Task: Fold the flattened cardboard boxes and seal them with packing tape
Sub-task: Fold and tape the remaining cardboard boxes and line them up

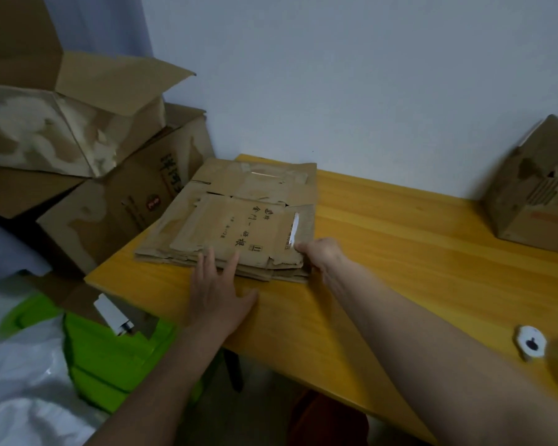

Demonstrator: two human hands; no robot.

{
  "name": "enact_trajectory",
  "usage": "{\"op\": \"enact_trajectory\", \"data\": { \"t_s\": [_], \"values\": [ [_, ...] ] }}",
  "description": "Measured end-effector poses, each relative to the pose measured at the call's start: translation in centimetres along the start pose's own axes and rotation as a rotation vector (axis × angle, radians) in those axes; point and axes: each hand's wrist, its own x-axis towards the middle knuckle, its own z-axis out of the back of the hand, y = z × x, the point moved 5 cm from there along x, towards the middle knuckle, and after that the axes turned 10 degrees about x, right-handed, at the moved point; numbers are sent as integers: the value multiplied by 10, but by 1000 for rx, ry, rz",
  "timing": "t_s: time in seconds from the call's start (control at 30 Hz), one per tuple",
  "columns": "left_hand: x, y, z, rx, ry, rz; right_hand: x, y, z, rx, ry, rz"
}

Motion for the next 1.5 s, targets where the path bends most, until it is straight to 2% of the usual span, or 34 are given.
{"op": "enact_trajectory", "data": {
  "t_s": [0.1,0.2,0.33,0.47,0.57,0.7,0.77,0.8,0.83,0.93,0.97,1.03,1.1,1.17,1.33,1.5],
  "values": [
    [-3,-9,11,13,-109,-54,0,3,19,49,-14,10],
    [-5,-37,22,23,-202,-188,-3,1,53,192,-46,-29],
    [-16,-96,29,75,-243,-401,-19,-8,99,417,24,-86],
    [-31,-153,26,49,-218,-527,-36,-13,142,529,66,-4],
    [-44,-182,31,-207,-273,-582,-43,-9,178,685,108,88],
    [-59,-216,52,-584,-353,-507,-53,5,211,689,35,105],
    [-76,-236,64,-703,-373,-575,-60,20,216,705,65,150],
    [-84,-248,69,-731,-351,-650,-64,29,219,706,94,180],
    [-91,-260,69,-745,-253,-735,-68,38,219,685,125,204],
    [-110,-288,67,-788,310,-949,-84,56,226,523,126,246],
    [-114,-292,70,-897,496,-961,-87,57,231,478,114,245],
    [-108,-295,80,-1222,692,-824,-92,56,236,392,140,254],
    [-97,-298,85,-1397,706,-587,-98,54,235,326,190,267],
    [-91,-301,87,-1426,704,-429,-101,51,234,293,197,292],
    [-81,-301,97,-1503,927,-331,-108,49,236,169,127,331],
    [-78,-301,109,-1467,870,-216,-119,61,230,70,209,349]
  ]
}}
